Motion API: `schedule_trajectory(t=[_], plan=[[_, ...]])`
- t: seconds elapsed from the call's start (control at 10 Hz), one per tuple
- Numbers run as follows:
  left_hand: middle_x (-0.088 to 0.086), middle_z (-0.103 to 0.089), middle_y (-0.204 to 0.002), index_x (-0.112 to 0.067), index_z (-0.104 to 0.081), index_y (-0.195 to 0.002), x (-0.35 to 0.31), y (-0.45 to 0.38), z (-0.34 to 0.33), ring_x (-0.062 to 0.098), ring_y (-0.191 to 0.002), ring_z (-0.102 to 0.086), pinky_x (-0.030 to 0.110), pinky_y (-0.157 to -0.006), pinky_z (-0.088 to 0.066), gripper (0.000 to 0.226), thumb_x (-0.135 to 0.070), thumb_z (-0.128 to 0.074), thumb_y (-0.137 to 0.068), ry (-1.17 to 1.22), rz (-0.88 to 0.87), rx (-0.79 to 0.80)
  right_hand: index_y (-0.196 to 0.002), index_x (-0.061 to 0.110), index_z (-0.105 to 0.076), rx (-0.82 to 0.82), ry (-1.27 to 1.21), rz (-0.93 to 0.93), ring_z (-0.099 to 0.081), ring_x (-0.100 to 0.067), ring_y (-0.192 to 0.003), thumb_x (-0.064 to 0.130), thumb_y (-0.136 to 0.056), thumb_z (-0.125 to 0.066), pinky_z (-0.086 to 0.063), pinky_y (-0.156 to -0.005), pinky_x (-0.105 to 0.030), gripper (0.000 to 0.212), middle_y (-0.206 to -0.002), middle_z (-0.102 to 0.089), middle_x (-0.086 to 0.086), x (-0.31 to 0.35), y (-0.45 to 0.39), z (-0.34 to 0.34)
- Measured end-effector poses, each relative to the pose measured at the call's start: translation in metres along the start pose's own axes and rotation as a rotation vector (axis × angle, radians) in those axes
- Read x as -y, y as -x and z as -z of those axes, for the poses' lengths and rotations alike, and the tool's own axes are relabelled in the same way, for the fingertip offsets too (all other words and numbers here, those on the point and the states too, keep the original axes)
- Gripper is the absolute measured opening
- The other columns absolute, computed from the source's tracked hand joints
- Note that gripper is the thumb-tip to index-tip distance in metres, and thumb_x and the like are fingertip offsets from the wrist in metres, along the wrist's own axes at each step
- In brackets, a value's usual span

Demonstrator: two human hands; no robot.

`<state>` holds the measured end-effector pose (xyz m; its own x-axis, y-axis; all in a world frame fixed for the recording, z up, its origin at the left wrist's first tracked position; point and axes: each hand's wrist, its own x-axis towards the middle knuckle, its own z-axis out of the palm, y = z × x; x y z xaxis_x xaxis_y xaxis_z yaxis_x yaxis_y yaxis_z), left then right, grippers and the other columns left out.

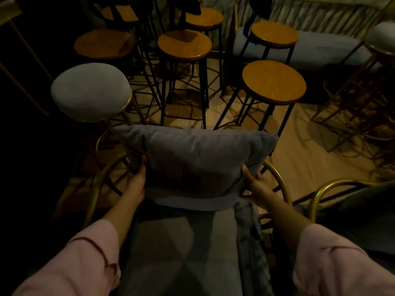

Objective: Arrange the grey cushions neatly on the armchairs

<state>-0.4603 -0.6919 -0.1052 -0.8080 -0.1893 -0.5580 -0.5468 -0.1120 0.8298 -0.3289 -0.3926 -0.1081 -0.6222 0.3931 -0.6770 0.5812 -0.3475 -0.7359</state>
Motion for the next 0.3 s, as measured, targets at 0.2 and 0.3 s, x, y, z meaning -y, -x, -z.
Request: schedule_trajectory(t=[0.2,0.3], plan=[[0.011,-0.047,-0.146,-0.011,-0.035,-0.147,0.015,0.02,0.008,0.032,-0.132,-0.048,0.041,-0.107,-0.042,0.08,-0.058,-0.058,-0.085,-0.049,-0.015,-0.084,-0.144,0.027,-0.04,-0.015,0.064,-0.036,-0.056,-0.03,-0.119,0.06,-0.072,-0.073,-0.053,-0.094,-0.049,0.086,-0.14,-0.053,-0.006,-0.006,0.013,0.012],[0.014,-0.056,-0.137,-0.011,-0.051,-0.134,0.052,0.006,0.019,0.036,-0.121,-0.056,0.048,-0.104,-0.046,0.095,-0.077,-0.054,-0.065,-0.167,-0.003,-0.099,-0.148,0.023,-0.033,-0.036,0.163,-0.05,-0.053,-0.036,-0.123,0.047,-0.082,-0.071,-0.053,-0.088,-0.049,0.08,-0.144,-0.048,-0.01,-0.012,0.027,0.023]])
